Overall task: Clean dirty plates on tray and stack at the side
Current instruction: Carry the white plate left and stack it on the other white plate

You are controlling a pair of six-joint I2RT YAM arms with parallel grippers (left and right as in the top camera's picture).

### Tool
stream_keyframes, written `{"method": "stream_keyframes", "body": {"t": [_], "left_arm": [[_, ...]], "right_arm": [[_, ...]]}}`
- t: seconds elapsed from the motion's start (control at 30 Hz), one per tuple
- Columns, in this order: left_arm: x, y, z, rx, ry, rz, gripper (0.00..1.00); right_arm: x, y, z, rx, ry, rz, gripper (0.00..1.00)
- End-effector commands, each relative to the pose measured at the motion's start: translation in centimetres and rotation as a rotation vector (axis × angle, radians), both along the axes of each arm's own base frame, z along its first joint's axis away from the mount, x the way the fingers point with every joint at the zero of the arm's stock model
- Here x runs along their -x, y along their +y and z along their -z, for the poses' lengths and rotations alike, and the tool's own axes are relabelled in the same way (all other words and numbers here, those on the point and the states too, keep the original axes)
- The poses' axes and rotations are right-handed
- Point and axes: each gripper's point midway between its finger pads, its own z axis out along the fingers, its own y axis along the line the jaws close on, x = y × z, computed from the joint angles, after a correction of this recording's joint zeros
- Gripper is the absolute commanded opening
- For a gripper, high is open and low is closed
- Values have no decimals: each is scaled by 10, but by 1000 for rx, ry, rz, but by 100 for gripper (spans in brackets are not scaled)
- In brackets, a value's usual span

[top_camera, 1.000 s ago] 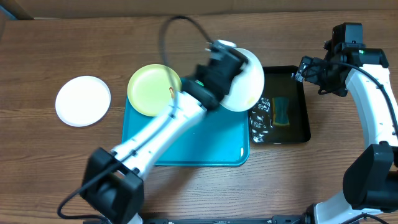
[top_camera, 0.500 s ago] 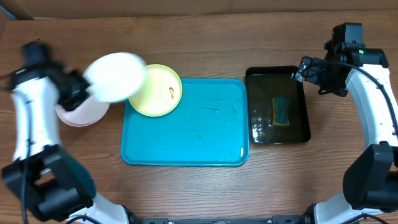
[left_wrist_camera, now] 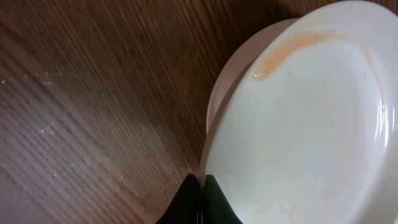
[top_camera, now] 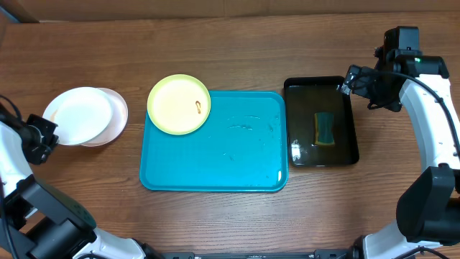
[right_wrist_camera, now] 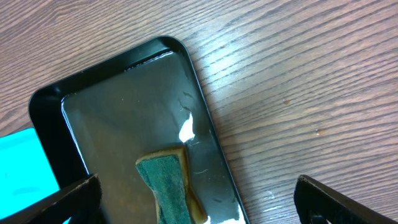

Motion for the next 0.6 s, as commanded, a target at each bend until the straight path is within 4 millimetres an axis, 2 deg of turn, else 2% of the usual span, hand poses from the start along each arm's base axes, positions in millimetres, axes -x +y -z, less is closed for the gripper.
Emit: {"method": "stream_keyframes", "body": {"t": [0.0, 0.23, 0.27, 0.33, 0.37, 0.5, 0.57], "left_arm": [[-2, -6, 12, -22, 21, 17, 4], [-17, -16, 22, -52, -2, 63, 6], [-19, -17, 22, -55, -7, 67, 21], [-23, -18, 21, -53, -20, 75, 89], [-26, -23, 20, -36, -36, 91, 100], [-49, -57, 12, 67, -155, 262, 100], [-58, -78, 10, 117, -182, 308, 93]], "right_arm": [[-3, 1, -6, 6, -21, 0, 100], [-3, 1, -6, 6, -21, 0, 100], [-3, 1, -6, 6, -21, 0, 100], [-3, 1, -6, 6, -21, 0, 100], [-3, 1, -6, 6, -21, 0, 100], [-3, 1, -6, 6, -21, 0, 100], [-3, 1, -6, 6, -21, 0, 100]]}}
